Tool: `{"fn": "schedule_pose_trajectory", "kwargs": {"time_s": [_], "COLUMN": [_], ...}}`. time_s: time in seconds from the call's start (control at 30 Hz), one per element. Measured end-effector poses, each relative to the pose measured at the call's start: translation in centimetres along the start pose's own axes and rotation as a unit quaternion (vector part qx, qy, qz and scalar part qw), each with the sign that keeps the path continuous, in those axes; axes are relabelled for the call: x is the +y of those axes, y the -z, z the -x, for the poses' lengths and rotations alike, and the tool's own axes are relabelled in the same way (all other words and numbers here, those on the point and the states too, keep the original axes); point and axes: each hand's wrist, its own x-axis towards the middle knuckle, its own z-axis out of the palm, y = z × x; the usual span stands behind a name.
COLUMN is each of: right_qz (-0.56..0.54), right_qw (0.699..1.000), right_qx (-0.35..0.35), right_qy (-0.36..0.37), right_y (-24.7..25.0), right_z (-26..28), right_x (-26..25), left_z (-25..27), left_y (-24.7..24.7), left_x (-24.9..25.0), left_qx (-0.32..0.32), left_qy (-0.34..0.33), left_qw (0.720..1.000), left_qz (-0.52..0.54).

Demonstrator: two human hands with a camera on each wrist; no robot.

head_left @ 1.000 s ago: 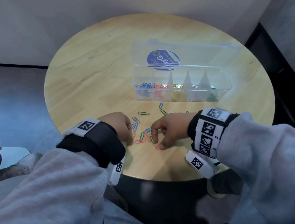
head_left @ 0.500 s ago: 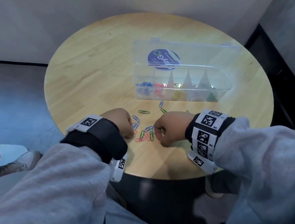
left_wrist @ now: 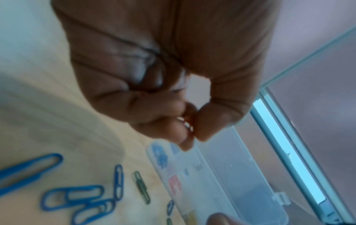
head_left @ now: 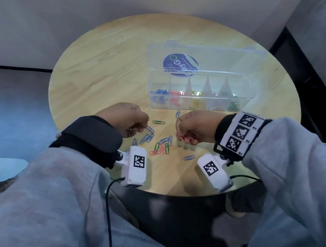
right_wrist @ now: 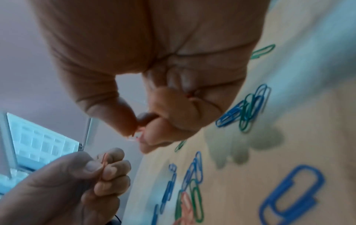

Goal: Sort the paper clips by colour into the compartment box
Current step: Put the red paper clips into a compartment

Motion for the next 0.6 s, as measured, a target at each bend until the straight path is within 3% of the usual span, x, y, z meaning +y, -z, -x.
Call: {"fn": "schedule_pose_trajectory", "kwargs": {"time_s": [0.2, 0.3, 0.43, 0.5, 0.6], "right_qz": [-0.084, -0.093, -0.043, 0.095, 0.314], "right_qw": [0.996, 0.995, 0.997, 0.995, 0.948], "right_qx": [-0.022, -0.015, 0.003, 0.028, 0.046], "right_qy": [-0.011, -0.028, -0.057, -0.030, 0.010], "right_y": [0.0, -0.3, -1.0, -1.4, -2.1], "right_z": [-0.3, -0.3, -0.4, -0.6, -0.7], "right_x": [0.0, 0.0, -0.2, -0.3, -0.7], "left_z": [0.3, 0.6, 0.3, 0.1, -0.1], "left_y": [0.2, 0.2, -0.6, -1.2, -1.7], "left_x": [0.4, 0.4, 0.3, -0.1, -1.0], "left_qx": [-0.020, -0.033, -0.047, -0.042, -0.037], "left_qy": [0.026, 0.048, 0.069, 0.051, 0.031], "left_qw": [0.992, 0.991, 0.994, 0.974, 0.947], "left_qz": [0.126, 0.117, -0.064, -0.217, -0.318]}}
